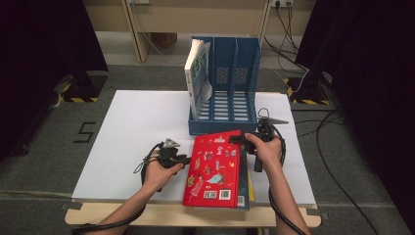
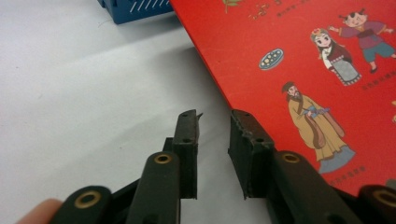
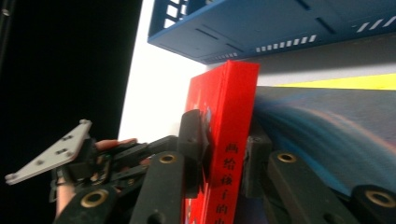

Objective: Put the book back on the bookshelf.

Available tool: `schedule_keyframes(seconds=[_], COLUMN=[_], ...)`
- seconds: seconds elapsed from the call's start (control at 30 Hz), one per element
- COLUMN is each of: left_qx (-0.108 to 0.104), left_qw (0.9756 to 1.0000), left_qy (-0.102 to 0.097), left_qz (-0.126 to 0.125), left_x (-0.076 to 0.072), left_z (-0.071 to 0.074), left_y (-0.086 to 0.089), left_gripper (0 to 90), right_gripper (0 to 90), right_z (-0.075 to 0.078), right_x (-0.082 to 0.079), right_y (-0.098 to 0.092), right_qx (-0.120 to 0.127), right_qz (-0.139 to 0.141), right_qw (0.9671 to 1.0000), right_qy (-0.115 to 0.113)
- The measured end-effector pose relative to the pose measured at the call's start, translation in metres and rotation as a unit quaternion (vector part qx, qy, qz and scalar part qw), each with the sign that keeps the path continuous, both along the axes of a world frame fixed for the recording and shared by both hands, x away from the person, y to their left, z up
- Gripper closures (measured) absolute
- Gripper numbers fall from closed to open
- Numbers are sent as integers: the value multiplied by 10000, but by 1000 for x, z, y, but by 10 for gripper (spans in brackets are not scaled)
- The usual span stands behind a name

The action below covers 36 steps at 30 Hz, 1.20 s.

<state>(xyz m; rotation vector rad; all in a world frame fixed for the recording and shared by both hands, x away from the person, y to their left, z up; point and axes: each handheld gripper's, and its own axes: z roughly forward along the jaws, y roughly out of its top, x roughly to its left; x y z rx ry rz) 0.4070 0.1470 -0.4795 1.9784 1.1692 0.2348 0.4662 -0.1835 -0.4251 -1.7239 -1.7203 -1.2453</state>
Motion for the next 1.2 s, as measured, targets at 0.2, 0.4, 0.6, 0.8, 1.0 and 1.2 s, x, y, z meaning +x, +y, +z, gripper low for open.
schedule_keyframes(seconds=[0.2,0.4,0.6,0.8,1.0,1.2], left_qx=[-67,-89,-114,-109,-119,-243], left_qw=[9999,9998,9998,9999,9999,9993], left_qy=[-66,-79,-57,-39,-47,-134], left_qz=[98,162,127,105,115,254], left_x=[1,2,2,2,1,1], left_z=[0,0,-3,-4,-5,-5], left_y=[5,9,8,6,6,13], left_gripper=[639,621,616,619,616,599], right_gripper=[777,780,782,782,783,788], right_z=[3,6,9,9,10,13], right_x=[-1,-1,-2,-3,-3,-5], right_y=[4,7,5,4,4,4], right_qx=[20,-4,-11,-50,-47,-44], right_qz=[19,35,88,169,177,162], right_qw=[10000,10000,9999,9998,9998,9998], right_qy=[5,11,84,86,106,121])
